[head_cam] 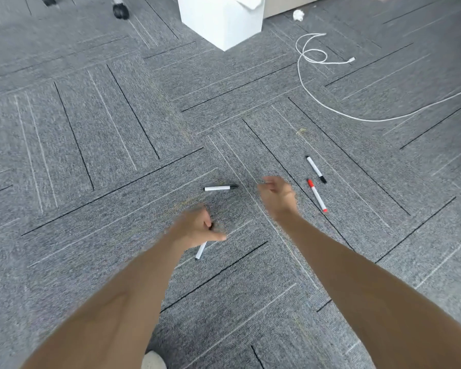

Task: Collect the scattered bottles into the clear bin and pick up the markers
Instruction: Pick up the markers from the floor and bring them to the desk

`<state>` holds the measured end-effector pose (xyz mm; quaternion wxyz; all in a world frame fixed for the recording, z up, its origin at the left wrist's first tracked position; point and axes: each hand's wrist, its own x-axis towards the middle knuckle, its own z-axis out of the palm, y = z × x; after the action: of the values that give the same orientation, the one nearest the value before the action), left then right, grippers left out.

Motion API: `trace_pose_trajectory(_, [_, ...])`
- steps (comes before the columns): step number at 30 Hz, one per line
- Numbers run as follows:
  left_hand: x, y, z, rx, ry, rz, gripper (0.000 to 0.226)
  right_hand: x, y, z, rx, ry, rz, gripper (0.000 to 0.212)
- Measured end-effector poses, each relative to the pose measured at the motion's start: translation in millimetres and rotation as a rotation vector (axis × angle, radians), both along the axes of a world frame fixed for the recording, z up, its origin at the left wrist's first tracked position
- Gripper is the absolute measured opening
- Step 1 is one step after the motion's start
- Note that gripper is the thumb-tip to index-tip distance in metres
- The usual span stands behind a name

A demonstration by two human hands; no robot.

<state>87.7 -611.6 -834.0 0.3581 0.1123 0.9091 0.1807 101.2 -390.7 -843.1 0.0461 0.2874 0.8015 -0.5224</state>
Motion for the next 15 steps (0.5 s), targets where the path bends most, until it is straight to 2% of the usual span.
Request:
trace_pose_trajectory(4, [11.2, -0.5, -7.8, -0.088, 0.068, -0.092, 0.042, 2.7, -2.2, -4.1, -0.055, 0.033, 0.003, 0.043])
trace_pose_trajectory(6, [13.7, 0.1, -12.2, -0.065, 0.058, -0.059, 0.032, 5.9, -1.8, -5.8, -0.067, 0.041, 0.017, 0.043])
trace_pose_trajectory(15, [2.5, 1.6, -13.8, 0.063, 0.054, 0.029, 0.016, 11.5, 16.4, -6.8, -0.064, 0.036, -0.03, 0.039])
